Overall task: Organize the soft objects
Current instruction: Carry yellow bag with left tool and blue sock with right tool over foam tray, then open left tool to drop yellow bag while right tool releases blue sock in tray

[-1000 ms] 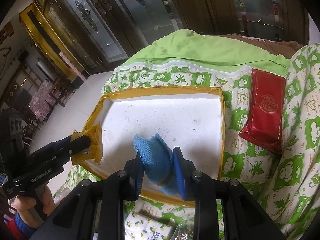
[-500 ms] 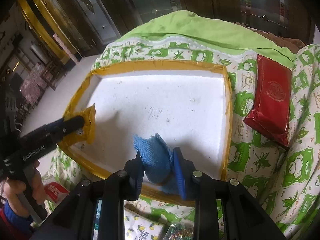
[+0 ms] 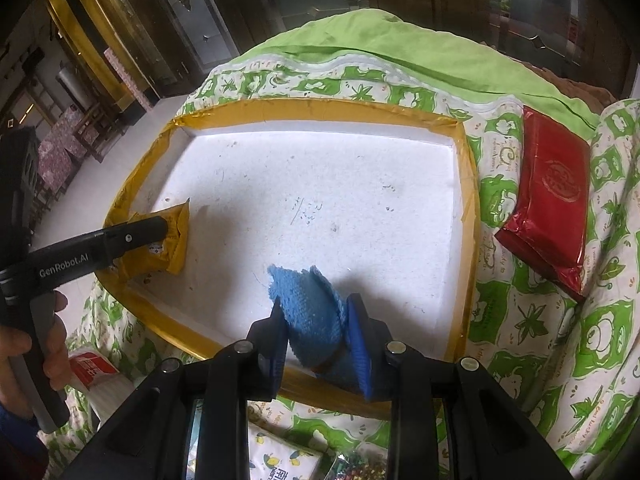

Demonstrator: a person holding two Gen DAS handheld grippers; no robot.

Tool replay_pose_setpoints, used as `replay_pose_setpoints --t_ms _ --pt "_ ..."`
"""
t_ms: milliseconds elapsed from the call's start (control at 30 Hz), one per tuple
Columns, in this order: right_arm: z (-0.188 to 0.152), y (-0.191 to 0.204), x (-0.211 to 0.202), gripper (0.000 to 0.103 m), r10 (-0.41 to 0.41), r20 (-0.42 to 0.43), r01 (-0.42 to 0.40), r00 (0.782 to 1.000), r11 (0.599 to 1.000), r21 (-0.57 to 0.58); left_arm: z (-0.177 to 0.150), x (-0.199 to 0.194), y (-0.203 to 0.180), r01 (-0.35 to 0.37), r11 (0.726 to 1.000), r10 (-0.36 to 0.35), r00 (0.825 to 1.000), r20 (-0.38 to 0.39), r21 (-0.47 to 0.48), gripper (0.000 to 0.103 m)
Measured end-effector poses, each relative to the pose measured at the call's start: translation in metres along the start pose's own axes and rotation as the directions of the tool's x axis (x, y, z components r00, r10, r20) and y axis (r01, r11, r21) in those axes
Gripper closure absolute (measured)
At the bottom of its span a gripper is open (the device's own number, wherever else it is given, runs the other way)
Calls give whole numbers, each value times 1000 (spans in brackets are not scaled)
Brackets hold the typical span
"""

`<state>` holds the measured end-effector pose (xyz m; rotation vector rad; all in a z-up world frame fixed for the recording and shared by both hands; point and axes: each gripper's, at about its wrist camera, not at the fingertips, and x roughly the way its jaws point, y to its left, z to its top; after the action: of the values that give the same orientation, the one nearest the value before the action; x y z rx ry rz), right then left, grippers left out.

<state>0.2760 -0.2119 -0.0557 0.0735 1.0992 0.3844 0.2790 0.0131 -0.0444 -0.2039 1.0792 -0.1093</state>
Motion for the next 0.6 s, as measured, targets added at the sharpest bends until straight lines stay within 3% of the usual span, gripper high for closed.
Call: replay_pose_setpoints --t_ms 100,233,333,400,600 --pt "0 0 0 69 3 4 -3 1000 1000 5 0 -1 1 4 1000 -4 1000 3 -10 49" --pt "2 -1 -2 64 8 24 -8 1000 1000 12 2 -8 6 43 998 -42 999 24 -48 34" --pt "2 0 -5 50 12 43 -13 999 1000 14 3 -15 7 72 995 -69 996 52 -62 25" --pt "0 1 -11 41 8 64 -8 998 1000 8 4 -21 6 84 994 -79 994 69 -64 24" --pt "-2 5 -23 26 8 119 -7 993 1000 -6 4 -41 6 104 993 -98 990 101 -58 24"
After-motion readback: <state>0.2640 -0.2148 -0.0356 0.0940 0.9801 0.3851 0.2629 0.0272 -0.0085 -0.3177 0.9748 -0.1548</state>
